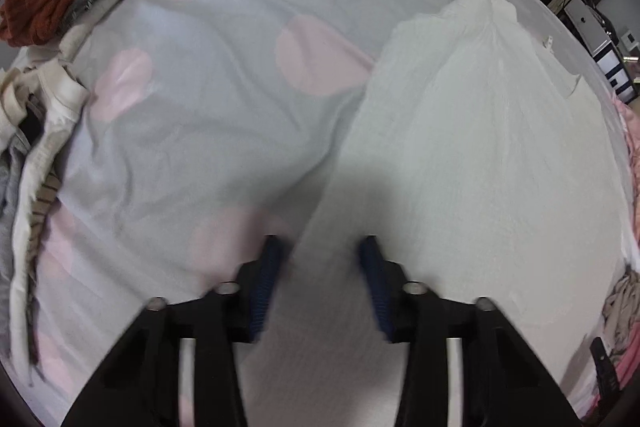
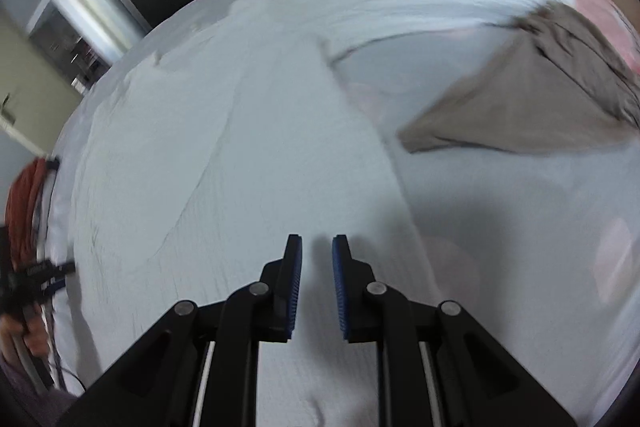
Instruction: Fold clothes
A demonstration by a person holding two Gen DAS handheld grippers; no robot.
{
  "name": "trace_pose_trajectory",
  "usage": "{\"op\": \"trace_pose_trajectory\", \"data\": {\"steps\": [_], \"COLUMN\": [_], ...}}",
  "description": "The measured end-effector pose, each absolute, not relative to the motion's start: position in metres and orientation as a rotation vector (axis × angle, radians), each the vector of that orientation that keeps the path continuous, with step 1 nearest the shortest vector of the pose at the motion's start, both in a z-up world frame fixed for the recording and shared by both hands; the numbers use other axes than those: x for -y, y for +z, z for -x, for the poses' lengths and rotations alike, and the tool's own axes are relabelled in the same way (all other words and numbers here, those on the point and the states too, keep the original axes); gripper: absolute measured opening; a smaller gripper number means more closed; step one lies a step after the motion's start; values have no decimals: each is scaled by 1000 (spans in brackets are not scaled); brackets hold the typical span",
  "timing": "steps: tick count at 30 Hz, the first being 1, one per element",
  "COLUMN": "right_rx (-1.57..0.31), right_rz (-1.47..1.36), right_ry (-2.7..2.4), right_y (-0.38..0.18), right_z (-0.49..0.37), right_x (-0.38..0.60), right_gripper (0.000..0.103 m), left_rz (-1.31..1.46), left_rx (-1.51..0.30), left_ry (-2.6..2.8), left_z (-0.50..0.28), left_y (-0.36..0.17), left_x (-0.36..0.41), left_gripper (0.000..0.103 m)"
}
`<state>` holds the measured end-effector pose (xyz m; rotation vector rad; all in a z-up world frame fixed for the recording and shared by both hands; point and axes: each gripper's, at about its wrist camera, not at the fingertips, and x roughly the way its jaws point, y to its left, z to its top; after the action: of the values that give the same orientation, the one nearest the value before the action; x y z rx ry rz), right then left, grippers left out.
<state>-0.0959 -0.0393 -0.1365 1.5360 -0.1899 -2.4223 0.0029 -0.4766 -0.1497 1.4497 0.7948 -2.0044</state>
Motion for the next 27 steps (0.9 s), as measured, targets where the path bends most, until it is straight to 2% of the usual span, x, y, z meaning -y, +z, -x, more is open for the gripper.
{"op": "trace_pose_trajectory", "data": {"steps": [1,3,5,13,20,23,27], "right_rx": [145,71,27,56,79,74,68], "right_rz": [-1508,-1437,-1401,-1382,-1417,-1428,-1441], "right_ry": [-2426,-2449,-2454,-2394,-2358,-2352,-2342], "right_y": [-135,-132,-133,-137,-142,-144,-147], "right_z": [98,103,109,123,126,126,127], "right_x": [44,49,54,58,60,61,63], "right_gripper": [16,16,16,15,15,15,15], "left_rz": [-1443,-1422,-1400,-1392,-1628,-1672,-1683], "left_rx": [-789,-754,-717,-708,-657,-610,-655], "left_ry": [-2010,-2070,-2130,-2512,-2469,-2465,-2493], "left_z": [-1,3,8,29,65,70,70], "left_y": [-148,-140,-132,-93,-140,-147,-139], "left_x": [474,463,452,382,349,340,336], "left_gripper": [29,16,14,13,13,18,42]}}
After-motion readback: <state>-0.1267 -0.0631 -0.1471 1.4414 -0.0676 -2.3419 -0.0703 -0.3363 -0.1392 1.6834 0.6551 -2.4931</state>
